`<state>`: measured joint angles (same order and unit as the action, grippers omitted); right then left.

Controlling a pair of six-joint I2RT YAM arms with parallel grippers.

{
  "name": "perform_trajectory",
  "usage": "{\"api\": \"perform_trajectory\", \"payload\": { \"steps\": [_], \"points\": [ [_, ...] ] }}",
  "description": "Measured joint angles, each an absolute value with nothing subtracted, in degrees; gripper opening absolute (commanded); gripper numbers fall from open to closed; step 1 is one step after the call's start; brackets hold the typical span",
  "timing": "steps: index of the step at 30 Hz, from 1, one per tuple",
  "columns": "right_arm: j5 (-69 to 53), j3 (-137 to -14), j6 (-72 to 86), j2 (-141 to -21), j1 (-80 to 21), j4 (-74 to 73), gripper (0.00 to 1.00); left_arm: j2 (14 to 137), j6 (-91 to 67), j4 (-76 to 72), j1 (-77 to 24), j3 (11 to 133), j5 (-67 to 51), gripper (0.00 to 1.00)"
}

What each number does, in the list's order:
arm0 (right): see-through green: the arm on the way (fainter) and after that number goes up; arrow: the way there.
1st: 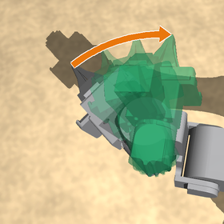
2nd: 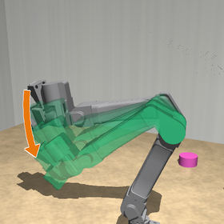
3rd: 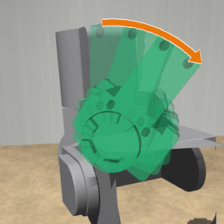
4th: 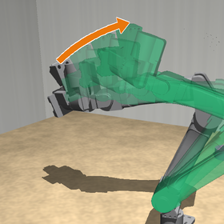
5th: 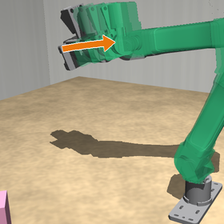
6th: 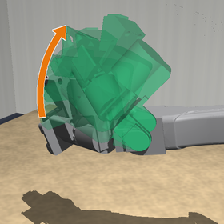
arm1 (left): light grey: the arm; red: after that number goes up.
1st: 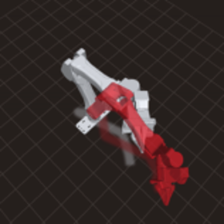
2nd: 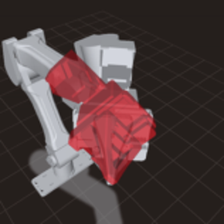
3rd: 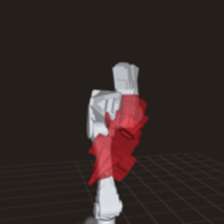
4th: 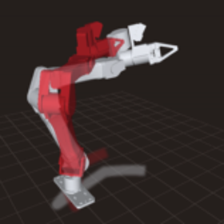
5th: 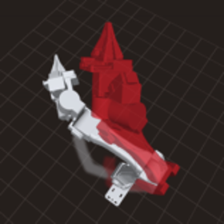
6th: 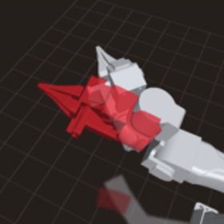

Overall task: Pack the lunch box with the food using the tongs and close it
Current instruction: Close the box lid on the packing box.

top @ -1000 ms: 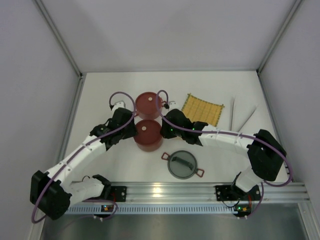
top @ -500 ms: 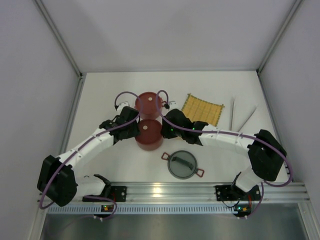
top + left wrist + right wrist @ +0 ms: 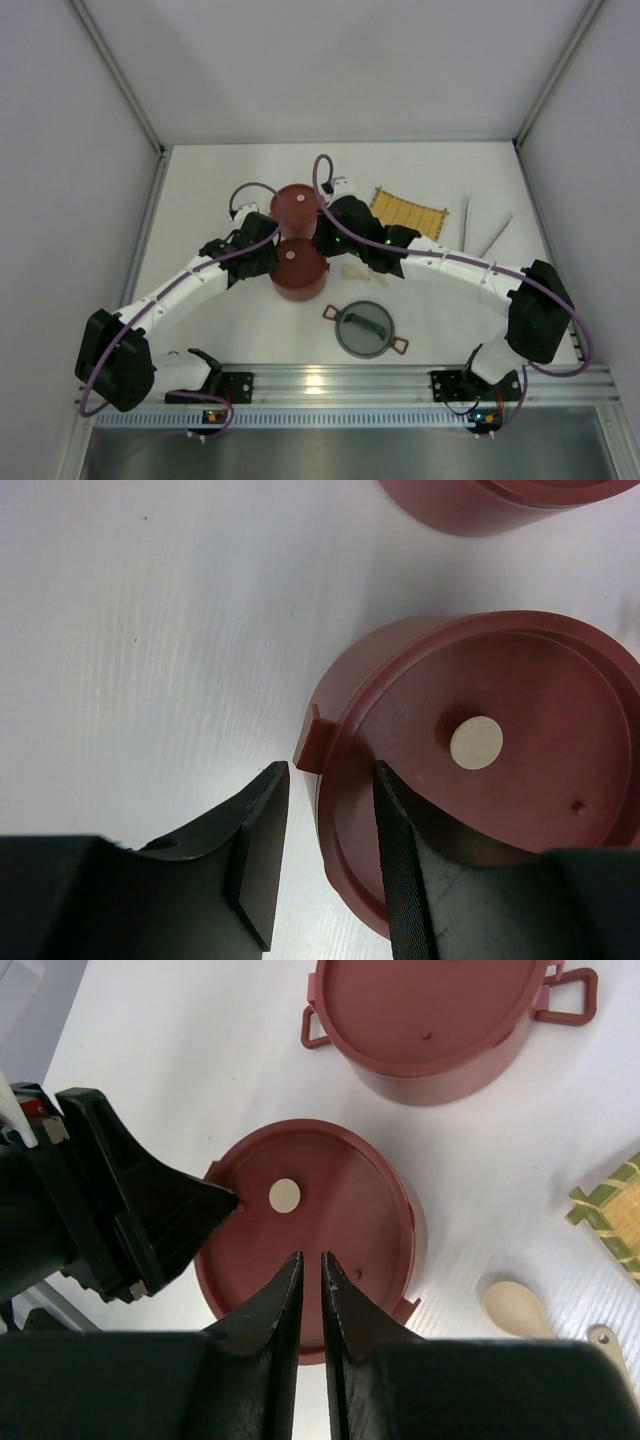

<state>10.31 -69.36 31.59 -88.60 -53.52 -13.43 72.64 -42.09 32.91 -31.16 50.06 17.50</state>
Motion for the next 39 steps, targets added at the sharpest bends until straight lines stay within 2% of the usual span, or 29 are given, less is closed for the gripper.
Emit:
{"api": "perform_trajectory", "payload": {
  "steps": [5, 11, 25, 34, 39],
  "points": [
    [9.3, -69.7, 32.0, -90.7, -53.5, -12.3, 0.10, 72.6, -42.1, 32.9, -31.2, 50.1, 17.6, 0.44],
    [7.8, -62.6, 34.3, -94.0, -53.4, -8.9, 0.09, 72.6, -42.1, 32.8, -31.2, 50.1, 17.6, 0.44],
    [7.7, -61.2, 34.9, -93.8, -53.2, -5.9, 0.10, 72.6, -42.2, 32.8, -31.2, 50.1, 17.7, 0.45],
    [7.9, -69.8, 31.6, -93.4, -52.7, -12.3, 0.13, 71.1, -42.1, 35.7, -31.2, 50.3, 17.8, 0.48],
    [7.9, -75.0, 30.1, -91.4, -51.0, -13.4, 0.19, 68.7, -41.6, 37.7, -31.2, 52.7, 17.5, 0.54]
  ]
}}
